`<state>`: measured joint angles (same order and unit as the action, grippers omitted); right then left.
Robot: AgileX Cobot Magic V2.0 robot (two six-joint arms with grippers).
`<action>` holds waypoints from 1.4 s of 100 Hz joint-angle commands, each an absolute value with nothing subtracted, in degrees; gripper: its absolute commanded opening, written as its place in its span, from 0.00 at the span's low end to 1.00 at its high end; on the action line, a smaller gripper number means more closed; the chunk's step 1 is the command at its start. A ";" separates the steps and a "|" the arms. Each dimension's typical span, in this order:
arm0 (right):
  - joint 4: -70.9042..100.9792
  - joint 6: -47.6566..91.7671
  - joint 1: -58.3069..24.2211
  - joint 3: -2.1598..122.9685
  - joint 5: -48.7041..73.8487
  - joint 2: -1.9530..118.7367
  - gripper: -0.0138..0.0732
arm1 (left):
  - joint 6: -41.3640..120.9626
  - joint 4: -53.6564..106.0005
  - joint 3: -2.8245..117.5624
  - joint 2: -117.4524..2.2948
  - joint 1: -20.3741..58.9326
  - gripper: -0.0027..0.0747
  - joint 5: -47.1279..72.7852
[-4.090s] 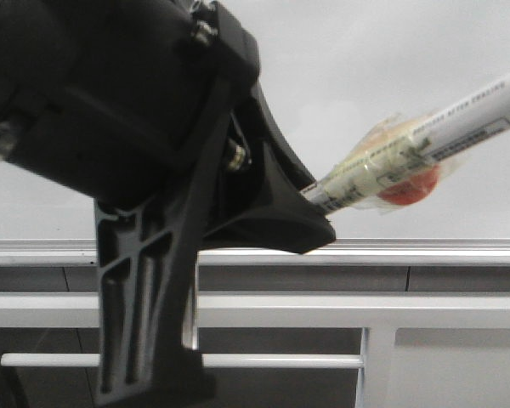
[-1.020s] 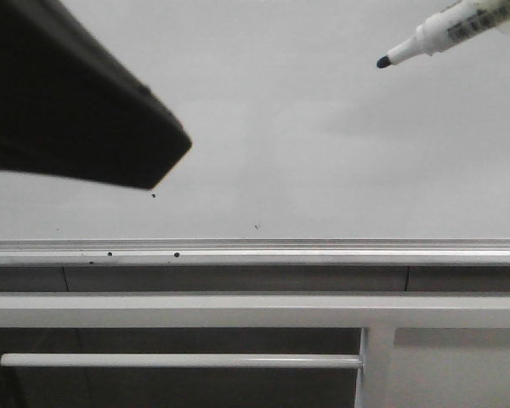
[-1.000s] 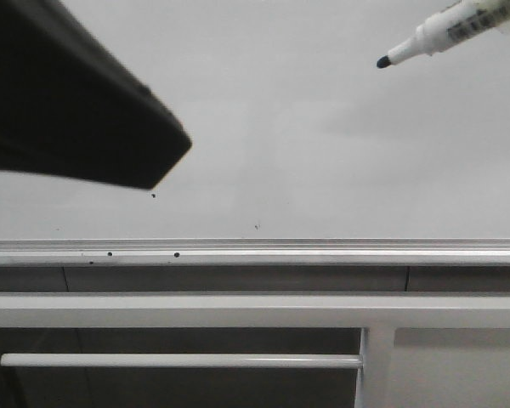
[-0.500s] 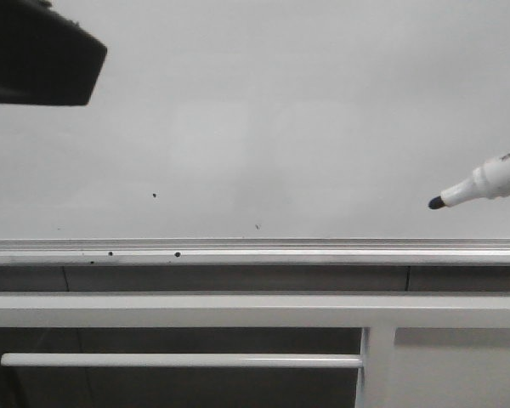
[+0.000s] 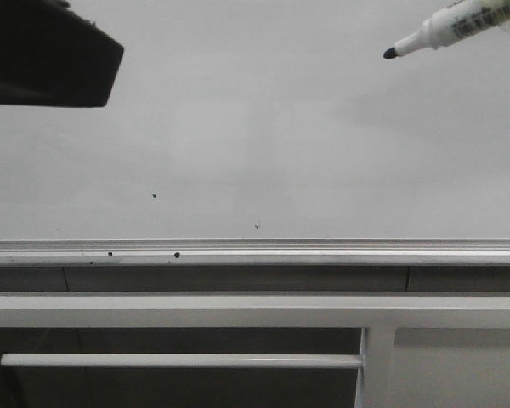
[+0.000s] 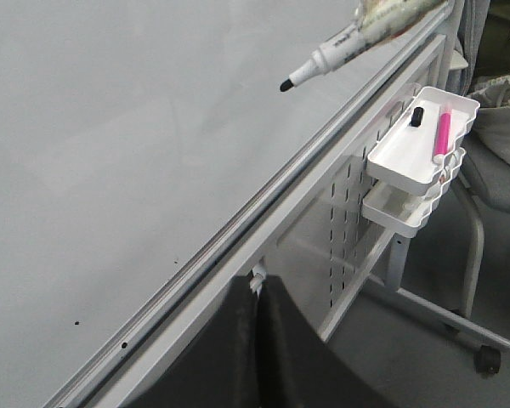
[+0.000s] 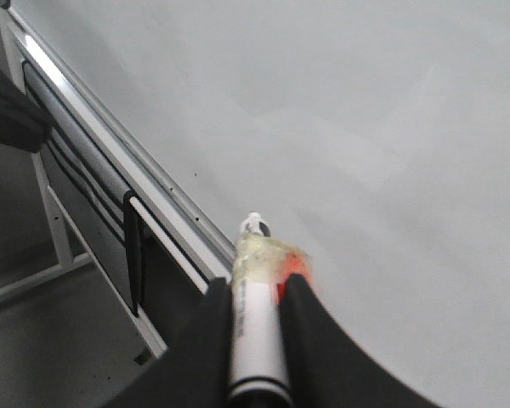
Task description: Write number 1 on whiteboard
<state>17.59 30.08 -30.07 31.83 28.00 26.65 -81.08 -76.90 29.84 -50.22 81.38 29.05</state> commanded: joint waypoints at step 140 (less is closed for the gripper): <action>16.33 26.76 -27.51 28.83 8.13 28.84 0.10 | -83.16 -80.43 31.32 -50.10 81.83 0.01 36.75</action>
